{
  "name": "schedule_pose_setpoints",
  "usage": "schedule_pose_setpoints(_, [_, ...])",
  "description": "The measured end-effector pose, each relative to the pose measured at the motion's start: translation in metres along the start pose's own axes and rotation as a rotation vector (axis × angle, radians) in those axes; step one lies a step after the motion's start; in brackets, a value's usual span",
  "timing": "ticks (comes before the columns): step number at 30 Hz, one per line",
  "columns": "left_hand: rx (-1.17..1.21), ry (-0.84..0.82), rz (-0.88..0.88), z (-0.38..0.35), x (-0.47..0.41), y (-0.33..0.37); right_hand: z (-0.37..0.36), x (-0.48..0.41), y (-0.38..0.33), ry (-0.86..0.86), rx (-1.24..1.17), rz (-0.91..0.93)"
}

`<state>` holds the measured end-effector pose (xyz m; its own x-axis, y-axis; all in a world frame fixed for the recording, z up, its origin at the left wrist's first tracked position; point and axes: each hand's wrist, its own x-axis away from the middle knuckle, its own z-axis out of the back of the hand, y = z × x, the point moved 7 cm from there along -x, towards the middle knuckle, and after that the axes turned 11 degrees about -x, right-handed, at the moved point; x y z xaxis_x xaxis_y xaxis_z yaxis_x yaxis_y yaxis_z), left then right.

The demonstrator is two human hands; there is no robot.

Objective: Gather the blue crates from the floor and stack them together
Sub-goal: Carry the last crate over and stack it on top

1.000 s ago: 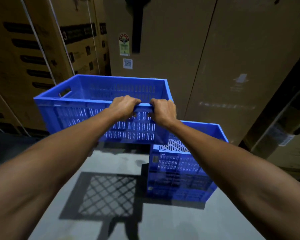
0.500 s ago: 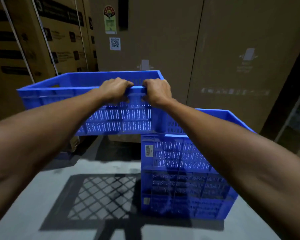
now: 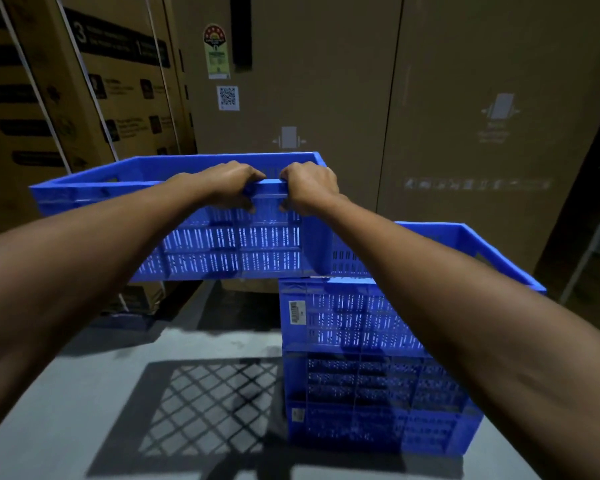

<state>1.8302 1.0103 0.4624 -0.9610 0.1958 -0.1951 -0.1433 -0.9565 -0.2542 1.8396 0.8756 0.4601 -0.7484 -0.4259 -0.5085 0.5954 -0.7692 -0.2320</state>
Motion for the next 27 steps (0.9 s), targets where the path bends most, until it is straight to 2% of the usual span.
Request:
schedule_pose_setpoints(6, [0.043,0.032,-0.030,-0.006,0.002,-0.006,-0.002,-0.001,-0.010,0.027,0.054,0.031])
schedule_pose_setpoints(12, [0.047,0.015,-0.031,0.002,0.015,0.004,0.007,0.011,-0.014,-0.024,0.023,0.006])
schedule_pose_setpoints(17, [0.029,0.038,-0.034,0.005,0.026,0.008,0.010,0.022,-0.020,0.021,0.036,0.017])
schedule_pose_setpoints(27, [-0.019,0.064,-0.036,0.014,0.010,0.041,0.022,0.028,0.017,0.046,0.005,-0.029])
